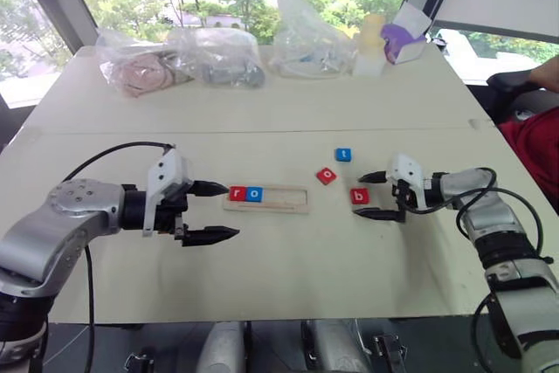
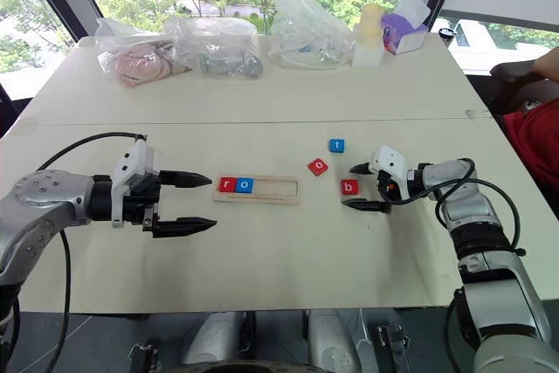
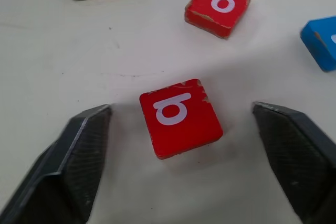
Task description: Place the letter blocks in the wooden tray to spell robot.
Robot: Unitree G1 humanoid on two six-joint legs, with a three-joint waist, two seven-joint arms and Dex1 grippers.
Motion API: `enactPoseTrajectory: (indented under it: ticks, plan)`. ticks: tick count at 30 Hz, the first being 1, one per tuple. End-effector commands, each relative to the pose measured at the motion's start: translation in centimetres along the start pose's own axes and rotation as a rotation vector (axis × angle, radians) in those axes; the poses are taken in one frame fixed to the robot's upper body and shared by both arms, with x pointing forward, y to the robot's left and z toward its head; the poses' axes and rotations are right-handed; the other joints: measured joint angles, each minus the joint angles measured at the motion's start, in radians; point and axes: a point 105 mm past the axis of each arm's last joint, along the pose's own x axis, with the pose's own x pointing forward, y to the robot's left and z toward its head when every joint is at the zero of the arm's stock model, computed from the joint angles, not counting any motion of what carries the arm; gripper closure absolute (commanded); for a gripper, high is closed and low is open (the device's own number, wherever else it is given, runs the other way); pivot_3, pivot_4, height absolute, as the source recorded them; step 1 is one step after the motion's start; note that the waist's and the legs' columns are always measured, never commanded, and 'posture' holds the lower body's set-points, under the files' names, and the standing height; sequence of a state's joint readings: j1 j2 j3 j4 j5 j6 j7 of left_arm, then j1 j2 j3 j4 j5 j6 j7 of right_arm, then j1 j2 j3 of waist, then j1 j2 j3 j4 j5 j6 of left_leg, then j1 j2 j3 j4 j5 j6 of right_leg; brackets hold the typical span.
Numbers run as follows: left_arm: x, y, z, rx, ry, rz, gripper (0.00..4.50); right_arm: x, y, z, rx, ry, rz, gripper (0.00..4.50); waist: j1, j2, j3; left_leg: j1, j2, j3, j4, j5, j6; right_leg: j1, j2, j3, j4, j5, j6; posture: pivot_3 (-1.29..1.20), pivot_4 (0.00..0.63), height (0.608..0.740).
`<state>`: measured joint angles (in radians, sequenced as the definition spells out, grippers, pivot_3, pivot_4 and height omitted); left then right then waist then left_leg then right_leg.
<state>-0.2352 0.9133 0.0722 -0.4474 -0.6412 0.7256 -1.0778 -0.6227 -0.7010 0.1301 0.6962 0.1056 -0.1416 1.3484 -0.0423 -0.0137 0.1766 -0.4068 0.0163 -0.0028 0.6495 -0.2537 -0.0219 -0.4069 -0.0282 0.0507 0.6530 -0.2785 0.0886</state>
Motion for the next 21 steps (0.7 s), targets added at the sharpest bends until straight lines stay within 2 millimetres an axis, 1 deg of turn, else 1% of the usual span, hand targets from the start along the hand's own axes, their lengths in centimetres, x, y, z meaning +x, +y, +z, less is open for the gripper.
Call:
enactPoseTrajectory:
  ticks: [1,3,4,6,7,8,9,10,11,12,15,19,21]
  plan:
    - [-0.9,0.2,0.5,0.035,-0.003,0.039,0.0,-0.2,0.1,-0.8,-0.012,0.031,0.017,1.88,0.0,0.0,0.0,0.0,0.0,0.0,0.0,0.0,0.0,0.0,0.0,0.0,0.0,0.0,0.0,0.0,0.15,0.735]
    - [-1.0,0.3,0.5,0.034,0.001,0.049,0.0,-0.2,-0.1,-0.8,-0.018,0.031,0.008,2.92,0.0,0.0,0.0,0.001,0.0,0.0,0.0,0.0,0.0,0.002,0.0,0.0,0.0,0.0,0.0,0.0,0.15,0.735]
    - [-1.2,0.3,0.4,0.034,0.003,0.053,0.0,-0.2,-0.2,-0.6,-0.018,0.025,0.001,3.35,0.0,0.0,0.0,0.002,0.0,0.0,0.0,0.0,0.0,0.003,-0.001,0.0,0.0,0.0,0.0,0.0,0.15,0.735]
    - [-1.4,0.5,0.3,0.034,0.011,0.066,0.0,0.0,-0.7,0.4,0.001,-0.018,-0.017,3.35,0.0,0.0,0.0,0.003,0.0,0.0,0.0,0.001,-0.001,0.003,-0.001,0.0,0.0,0.0,-0.001,0.0,0.15,0.735]
    - [-1.6,0.7,0.2,0.031,0.01,0.076,0.0,0.2,-1.0,1.7,0.043,-0.079,-0.027,3.35,0.0,0.0,0.0,0.003,0.0,0.0,0.001,0.001,-0.002,0.003,-0.001,0.0,0.0,0.0,-0.001,0.0,0.15,0.735]
    - [-2.1,1.2,0.1,-0.004,-0.004,0.098,0.0,0.6,-1.6,5.2,0.103,-0.217,-0.04,3.35,-0.001,0.0,0.0,0.003,0.0,0.0,0.001,0.001,-0.002,0.003,-0.001,0.0,0.001,0.0,-0.001,0.0,0.15,0.735]
    - [-2.7,1.6,-0.2,-0.029,-0.006,0.118,0.0,0.9,-1.5,7.9,0.14,-0.312,-0.025,3.35,-0.005,0.001,0.001,0.003,0.0,0.0,0.001,0.001,-0.002,0.003,-0.001,0.0,0.001,0.0,-0.001,0.0,0.15,0.735]
    - [-3.3,2.1,-0.7,-0.045,0.007,0.14,0.0,1.3,-1.0,10.1,0.164,-0.372,-0.002,3.35,-0.011,0.001,0.001,0.003,0.0,0.001,0.001,0.001,-0.002,0.001,-0.001,0.001,0.003,0.001,-0.001,0.0,0.15,0.735]
    - [-3.7,2.5,-1.2,-0.049,0.028,0.159,0.0,2.0,-0.4,11.4,0.163,-0.385,0.007,3.35,-0.017,0.001,0.001,0.002,0.001,0.001,0.0,0.001,-0.002,-0.001,-0.002,0.002,0.005,0.001,-0.001,0.0,0.15,0.735]
    - [-4.1,2.8,-1.6,-0.048,0.048,0.171,0.0,2.7,0.2,11.9,0.143,-0.362,0.007,3.35,-0.017,0.002,0.001,0.002,0.001,0.0,0.001,0.001,-0.003,-0.003,-0.001,0.002,0.01,0.001,-0.001,0.0,0.15,0.735]
    - [-4.6,3.2,-2.1,-0.066,0.067,0.178,0.0,5.8,1.7,12.3,0.09,-0.274,-0.028,3.35,-0.003,0.001,0.001,0.003,0.002,-0.005,-0.002,0.001,-0.003,-0.003,0.0,-0.001,0.012,-0.001,-0.005,0.0,0.15,0.735]
    - [-4.5,3.1,-2.8,-0.066,0.091,0.167,0.0,8.1,2.3,11.6,0.024,-0.192,-0.035,3.35,0.008,0.001,0.001,0.0,0.0,-0.005,-0.002,0.001,-0.003,-0.005,-0.001,-0.002,0.011,-0.002,-0.005,0.0,0.15,0.735]
    - [-4.3,3.0,-3.0,-0.065,0.095,0.166,0.0,9.0,2.3,11.6,-0.006,-0.174,-0.033,3.35,0.006,0.001,0.001,-0.002,-0.001,-0.002,-0.001,0.002,-0.003,-0.007,-0.002,-0.002,0.01,-0.002,-0.005,0.0,0.15,0.735]
